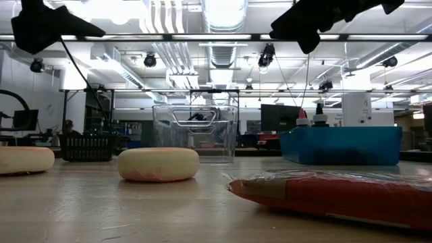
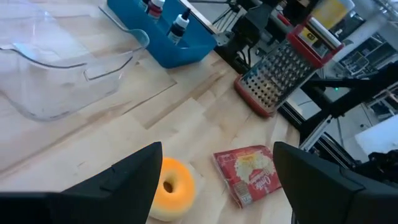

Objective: Pick & Place Food Item
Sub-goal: Put the black food coloring bottle into the blue bin

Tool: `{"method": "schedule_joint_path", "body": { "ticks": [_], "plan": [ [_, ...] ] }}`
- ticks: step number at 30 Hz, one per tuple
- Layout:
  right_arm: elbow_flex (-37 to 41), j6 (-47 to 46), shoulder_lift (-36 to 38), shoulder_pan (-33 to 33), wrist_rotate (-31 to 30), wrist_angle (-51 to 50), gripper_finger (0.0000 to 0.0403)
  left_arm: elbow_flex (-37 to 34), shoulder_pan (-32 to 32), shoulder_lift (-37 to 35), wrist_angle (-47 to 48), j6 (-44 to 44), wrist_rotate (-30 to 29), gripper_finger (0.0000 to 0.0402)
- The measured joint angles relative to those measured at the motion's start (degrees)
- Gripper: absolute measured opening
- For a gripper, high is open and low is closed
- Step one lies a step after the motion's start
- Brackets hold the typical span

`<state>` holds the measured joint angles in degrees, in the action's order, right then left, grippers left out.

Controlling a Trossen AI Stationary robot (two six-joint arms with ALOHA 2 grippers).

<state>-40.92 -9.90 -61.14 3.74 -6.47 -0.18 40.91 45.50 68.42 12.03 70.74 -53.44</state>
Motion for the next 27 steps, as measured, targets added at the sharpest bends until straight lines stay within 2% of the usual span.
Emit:
{"method": "schedule_joint_path", "body": {
  "ticks": [8, 23, 27],
  "plan": [
    [0.0, 0.0, 0.0, 0.0, 0.0, 0.0, 0.0107, 0.0, -0.1, 0.1, 0.0, 1.7, -0.1, 0.0312],
    [0.0, 0.0, 0.0, 0.0, 0.0, 0.0, 0.0118, -0.1, -1.4, 0.2, 0.8, 1.1, -0.4, 0.0312],
    [0.0, 0.0, 0.0, 0.0, 0.0, 0.0, 0.0113, -0.1, -1.5, 0.1, 2.0, 5.1, 0.3, 0.0312]
  ]
}}
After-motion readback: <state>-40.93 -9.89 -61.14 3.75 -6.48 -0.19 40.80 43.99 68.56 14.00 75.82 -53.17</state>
